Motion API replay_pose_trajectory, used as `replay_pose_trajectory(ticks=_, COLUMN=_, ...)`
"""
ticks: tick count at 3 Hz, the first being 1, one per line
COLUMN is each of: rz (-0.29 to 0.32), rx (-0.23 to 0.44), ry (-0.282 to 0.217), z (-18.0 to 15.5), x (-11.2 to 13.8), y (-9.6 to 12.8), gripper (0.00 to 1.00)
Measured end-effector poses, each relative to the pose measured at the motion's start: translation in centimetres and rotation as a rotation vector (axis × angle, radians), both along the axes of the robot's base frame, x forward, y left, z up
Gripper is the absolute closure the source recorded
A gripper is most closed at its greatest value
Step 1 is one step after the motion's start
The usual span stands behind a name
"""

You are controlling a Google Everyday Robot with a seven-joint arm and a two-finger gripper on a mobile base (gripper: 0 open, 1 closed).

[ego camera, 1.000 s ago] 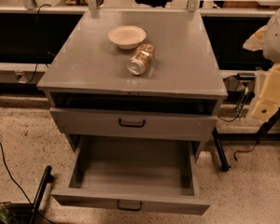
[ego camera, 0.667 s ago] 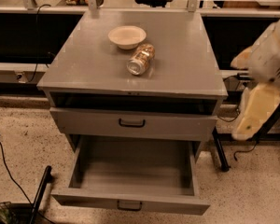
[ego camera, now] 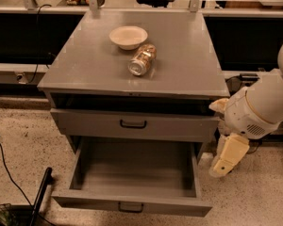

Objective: Close middle drawer

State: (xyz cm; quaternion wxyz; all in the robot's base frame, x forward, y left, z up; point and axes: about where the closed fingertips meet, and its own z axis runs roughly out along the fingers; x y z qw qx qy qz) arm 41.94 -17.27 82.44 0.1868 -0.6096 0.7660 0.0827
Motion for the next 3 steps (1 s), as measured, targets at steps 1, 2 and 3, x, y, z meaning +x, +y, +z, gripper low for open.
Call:
replay_pose_trajectory(ticks=1, rz=0.016, rx=0.003, ry=0.015, z=-0.2, x=0.2, y=0.4, gripper=0.00)
replay_pose_trajectory(ticks=2, rz=0.059, rx=0.089, ry=0.070, z=-6.4, x=-0.5, y=2.2, gripper=0.00)
replay_pose_trajectory(ticks=3, rz=0.097, rx=0.150, ry=0.093, z=-17.6, x=-3.2, y=4.9, gripper=0.00)
